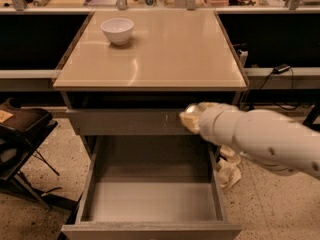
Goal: Pick redbull can from middle drawer and place on counter
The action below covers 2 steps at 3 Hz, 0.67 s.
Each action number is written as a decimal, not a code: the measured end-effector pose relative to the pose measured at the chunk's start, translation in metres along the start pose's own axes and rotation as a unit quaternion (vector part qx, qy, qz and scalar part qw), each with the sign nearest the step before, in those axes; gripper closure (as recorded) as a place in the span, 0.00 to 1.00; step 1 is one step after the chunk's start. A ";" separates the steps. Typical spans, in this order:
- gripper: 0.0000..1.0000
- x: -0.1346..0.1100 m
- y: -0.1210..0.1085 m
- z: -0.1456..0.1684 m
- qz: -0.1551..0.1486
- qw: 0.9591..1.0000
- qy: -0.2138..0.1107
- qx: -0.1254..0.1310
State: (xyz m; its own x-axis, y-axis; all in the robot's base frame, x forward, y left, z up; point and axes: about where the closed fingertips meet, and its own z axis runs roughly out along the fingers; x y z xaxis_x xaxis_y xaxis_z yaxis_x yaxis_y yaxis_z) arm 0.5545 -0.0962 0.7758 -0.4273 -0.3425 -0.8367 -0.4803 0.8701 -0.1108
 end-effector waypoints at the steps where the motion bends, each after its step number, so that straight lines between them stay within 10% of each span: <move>1: 1.00 -0.065 -0.065 -0.059 -0.007 0.995 -0.072 0.070; 2: 1.00 -0.112 -0.094 -0.111 -0.026 0.983 -0.125 0.128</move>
Offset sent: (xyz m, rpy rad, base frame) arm 0.0345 0.0676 0.4638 -0.1349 -0.4290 -0.3087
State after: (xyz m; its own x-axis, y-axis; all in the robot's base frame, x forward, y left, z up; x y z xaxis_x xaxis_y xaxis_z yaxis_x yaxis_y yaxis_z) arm 0.5627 -0.1794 0.9397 -0.1892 -0.3194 -0.9285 -0.2740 0.9252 -0.2624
